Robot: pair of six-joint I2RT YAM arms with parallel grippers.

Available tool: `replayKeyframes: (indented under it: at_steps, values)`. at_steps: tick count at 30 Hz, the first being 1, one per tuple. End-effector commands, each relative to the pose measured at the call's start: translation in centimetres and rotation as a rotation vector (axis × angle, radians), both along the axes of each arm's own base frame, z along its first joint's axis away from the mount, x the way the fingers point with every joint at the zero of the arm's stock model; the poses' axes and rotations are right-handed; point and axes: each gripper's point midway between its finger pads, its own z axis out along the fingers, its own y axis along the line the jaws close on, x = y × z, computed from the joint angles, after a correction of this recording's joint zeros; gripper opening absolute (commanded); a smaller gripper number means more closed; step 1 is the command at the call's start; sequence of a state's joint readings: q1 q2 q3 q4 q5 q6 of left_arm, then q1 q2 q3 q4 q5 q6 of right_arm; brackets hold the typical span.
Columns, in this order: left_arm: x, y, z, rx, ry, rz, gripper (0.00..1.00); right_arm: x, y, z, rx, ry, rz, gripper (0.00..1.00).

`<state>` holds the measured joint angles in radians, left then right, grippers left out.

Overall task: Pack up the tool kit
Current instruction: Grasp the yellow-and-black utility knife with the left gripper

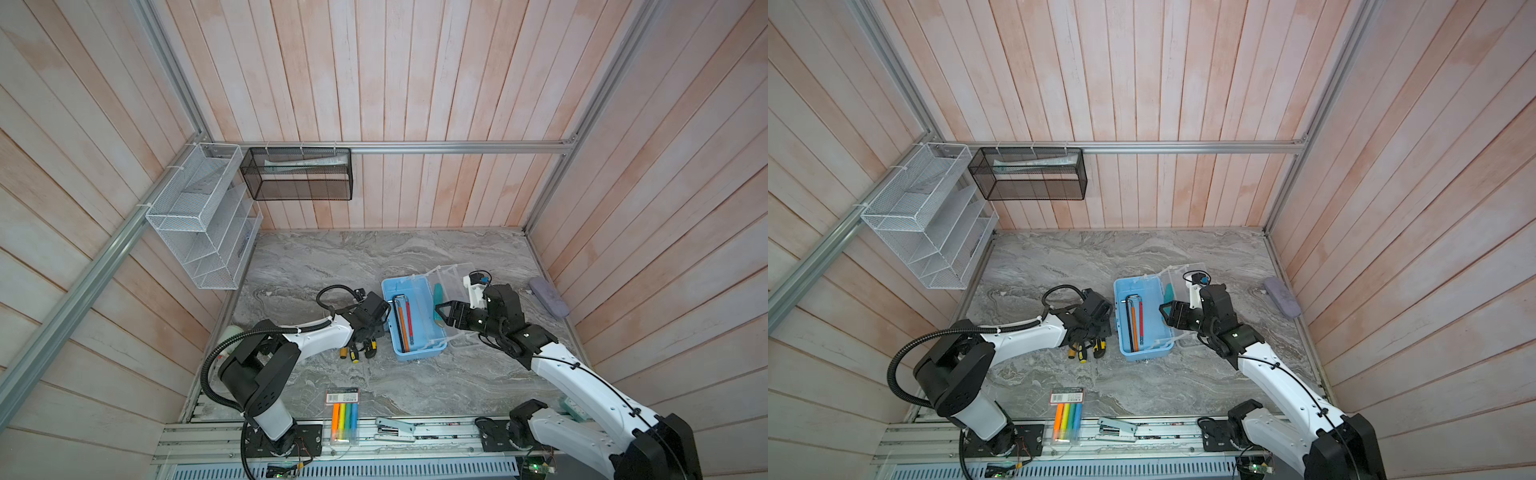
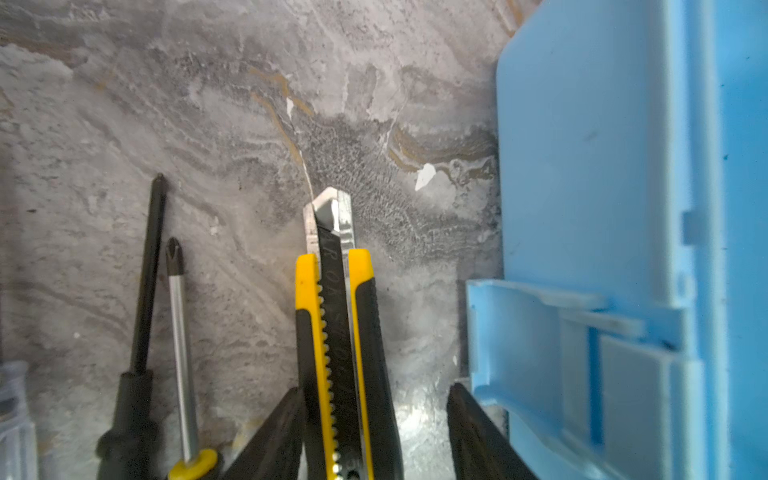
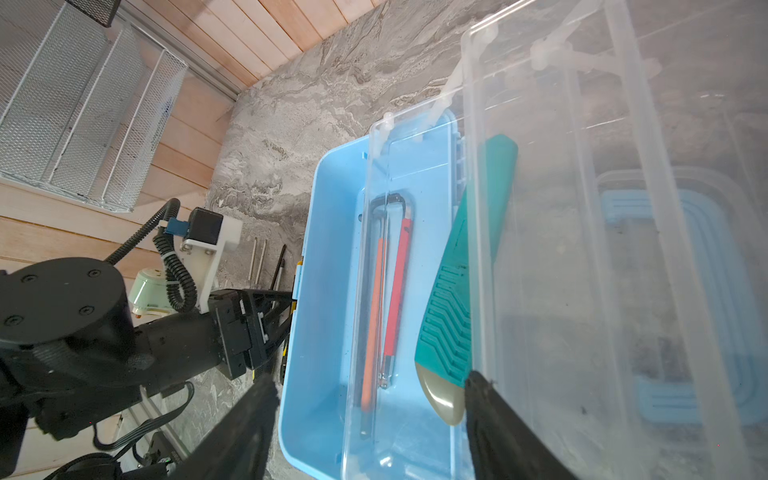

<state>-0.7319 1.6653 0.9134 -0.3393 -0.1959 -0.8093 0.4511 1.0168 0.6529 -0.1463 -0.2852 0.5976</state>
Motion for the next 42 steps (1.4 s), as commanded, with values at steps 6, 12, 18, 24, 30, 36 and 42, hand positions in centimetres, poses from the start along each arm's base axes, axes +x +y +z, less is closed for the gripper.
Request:
replayKeyframes:
  at_steps: [6,12,18,24,30,36,42]
  values:
    - [-0.5,0.5,-2.1,0.019,0.04,0.022,0.56,0.2,0.1,-1.2,-0.025,0.001,0.005,0.71]
    - [-0.8,0.8,-2.4,0.028,0.046,0.023,0.54,0.3,0.3,-1.5,-0.023,0.008,0.013,0.7]
    - [-0.8,1.1,-2.8,0.05,0.05,0.025,0.51,0.4,0.2,-1.5,-0.025,0.008,0.006,0.68]
    - [-1.0,1.8,-3.4,0.14,0.053,0.024,0.5,0.3,0.1,-1.8,-0.026,0.012,0.0,0.68]
    - [-1.2,1.9,-4.0,0.164,0.065,0.023,0.46,0.4,0.1,-2.0,-0.023,0.015,-0.003,0.67]
    - [-1.3,2.3,-4.5,0.187,0.073,0.026,0.37,0.5,0.1,-2.1,-0.028,0.017,-0.005,0.67]
    - [-1.4,2.7,-4.5,0.206,0.071,0.028,0.23,0.4,0.1,-2.3,-0.031,0.02,-0.007,0.67]
